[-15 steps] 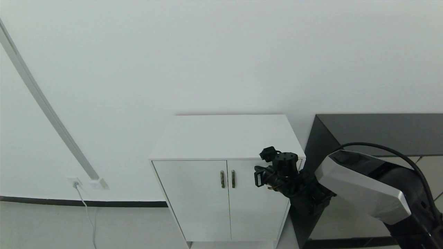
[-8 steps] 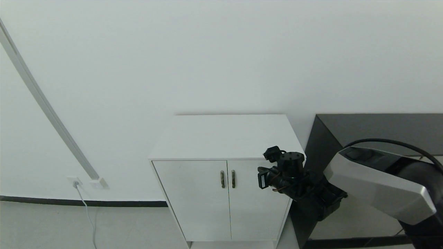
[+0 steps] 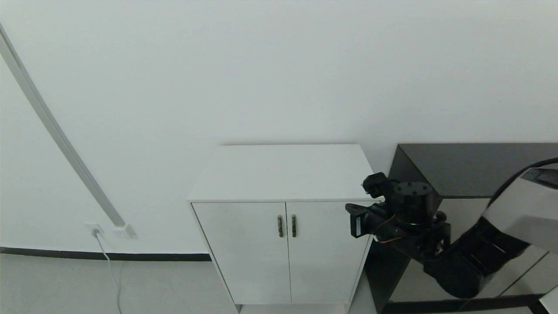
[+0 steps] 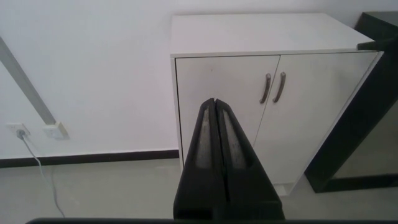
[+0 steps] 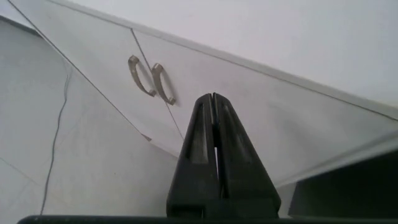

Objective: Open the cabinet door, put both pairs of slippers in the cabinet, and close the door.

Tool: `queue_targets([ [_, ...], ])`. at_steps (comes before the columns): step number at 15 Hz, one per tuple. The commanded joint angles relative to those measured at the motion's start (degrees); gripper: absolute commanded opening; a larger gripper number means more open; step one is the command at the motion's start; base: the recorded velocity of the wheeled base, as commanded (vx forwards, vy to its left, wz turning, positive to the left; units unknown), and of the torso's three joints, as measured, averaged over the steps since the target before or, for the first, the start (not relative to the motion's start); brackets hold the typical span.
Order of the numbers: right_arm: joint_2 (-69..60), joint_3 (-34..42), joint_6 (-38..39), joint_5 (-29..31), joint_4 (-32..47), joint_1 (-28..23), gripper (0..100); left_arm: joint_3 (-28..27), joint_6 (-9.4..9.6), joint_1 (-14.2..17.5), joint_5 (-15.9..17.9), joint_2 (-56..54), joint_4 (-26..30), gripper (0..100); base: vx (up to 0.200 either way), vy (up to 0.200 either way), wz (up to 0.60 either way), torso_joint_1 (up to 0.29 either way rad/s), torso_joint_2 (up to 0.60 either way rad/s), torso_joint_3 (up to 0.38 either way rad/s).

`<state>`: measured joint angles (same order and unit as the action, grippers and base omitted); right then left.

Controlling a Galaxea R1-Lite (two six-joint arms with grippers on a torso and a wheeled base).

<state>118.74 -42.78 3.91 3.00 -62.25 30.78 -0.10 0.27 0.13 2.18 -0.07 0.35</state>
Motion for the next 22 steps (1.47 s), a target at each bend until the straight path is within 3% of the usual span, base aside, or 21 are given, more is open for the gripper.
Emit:
queue_targets([
  [1,-10.9,8.0,-0.1,0.1,-0.1,-3.9,0,0.0,0.0,0.0,0.0,0.1,0.0,0,0.0,0.0,0.0,0.0,0.0,0.0],
  [5,-20.4,17.2,-0.7,7.7,0.0,-10.0,0,0.0,0.08,0.0,0.0,0.1,0.0,0,0.0,0.0,0.0,0.0,0.0,0.0],
  [9,-28.0,24.4,-2.6,11.8,1.2,-15.0,0,0.0,0.0,0.0,0.0,0.1,0.0,0,0.0,0.0,0.0,0.0,0.0,0.0],
  [19,-43.0,42.8,-2.2,11.5,1.9,-17.9,0,0.0,0.0,0.0,0.0,0.1,0.0,0,0.0,0.0,0.0,0.0,0.0,0.0],
  [22,-50.4,42.8,-1.9,10.3,12.0,-17.9,0,0.0,0.0,0.0,0.0,0.1,0.0,0,0.0,0.0,0.0,0.0,0.0,0.0],
])
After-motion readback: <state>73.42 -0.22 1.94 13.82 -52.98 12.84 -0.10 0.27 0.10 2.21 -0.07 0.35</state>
